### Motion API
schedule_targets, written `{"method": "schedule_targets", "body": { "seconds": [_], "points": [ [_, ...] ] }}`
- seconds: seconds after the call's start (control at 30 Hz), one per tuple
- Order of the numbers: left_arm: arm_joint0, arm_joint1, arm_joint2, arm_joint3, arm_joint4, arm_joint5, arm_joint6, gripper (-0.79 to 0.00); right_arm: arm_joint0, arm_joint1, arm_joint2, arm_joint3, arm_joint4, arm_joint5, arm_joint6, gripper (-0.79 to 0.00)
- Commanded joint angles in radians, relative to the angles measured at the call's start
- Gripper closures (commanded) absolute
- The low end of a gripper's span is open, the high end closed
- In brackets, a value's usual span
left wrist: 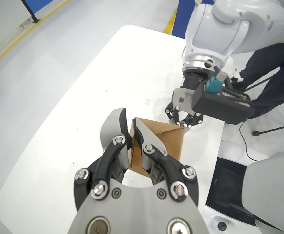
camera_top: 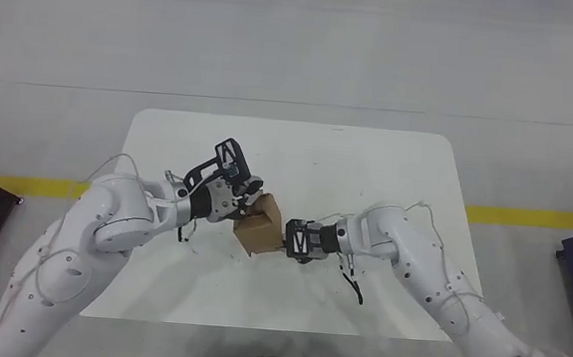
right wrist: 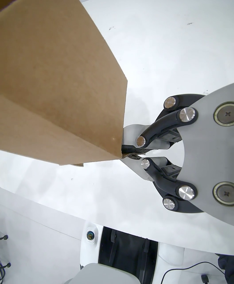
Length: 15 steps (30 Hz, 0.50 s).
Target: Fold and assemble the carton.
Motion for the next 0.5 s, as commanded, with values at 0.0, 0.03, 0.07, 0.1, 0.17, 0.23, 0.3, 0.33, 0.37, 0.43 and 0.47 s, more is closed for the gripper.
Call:
{"method": "schedule_targets", "body": {
  "seconds": [0.0,0.03,0.07,0.1,0.17,0.23,0.3,0.33,0.37,0.43,0.47],
  "points": [
    [0.002,0.000,0.005,0.004,-0.004,0.002,-0.001,0.000,0.004,0.000,0.000,0.002,0.004,0.001,0.000,0.000],
    [0.003,0.000,0.007,0.006,-0.010,0.003,-0.001,0.000,0.005,0.000,0.001,0.004,0.005,0.002,-0.002,0.000],
    [0.003,0.000,0.008,0.008,-0.014,0.002,-0.003,0.000,0.005,0.000,0.004,0.004,0.003,0.003,-0.007,0.000],
    [0.005,0.000,0.010,0.010,-0.015,0.001,-0.005,0.000,0.005,0.000,0.006,0.002,-0.001,0.002,-0.014,0.000],
    [0.007,0.000,0.014,0.012,-0.018,0.001,-0.009,0.000,0.006,0.001,0.011,-0.006,-0.020,0.003,-0.028,0.000],
    [0.010,0.001,0.018,0.015,-0.026,-0.002,-0.011,-0.031,0.004,0.004,0.019,-0.019,-0.047,0.002,-0.050,0.000],
    [0.012,0.000,0.024,0.014,-0.029,0.000,-0.011,-0.068,-0.001,0.006,0.026,-0.035,-0.083,0.008,-0.077,0.000],
    [0.013,0.000,0.026,0.016,-0.037,0.001,-0.007,-0.089,-0.004,0.007,0.030,-0.042,-0.098,0.007,-0.093,0.000],
    [0.012,0.000,0.027,0.017,-0.042,0.001,-0.006,-0.142,-0.008,0.009,0.034,-0.048,-0.115,0.007,-0.110,0.000],
    [0.009,0.000,0.030,0.017,-0.043,0.004,-0.007,-0.259,-0.015,0.011,0.040,-0.061,-0.156,0.009,-0.141,0.000],
    [0.007,-0.001,0.031,0.017,-0.045,0.006,-0.008,-0.360,-0.018,0.013,0.043,-0.068,-0.177,0.011,-0.158,0.000]
  ]
}}
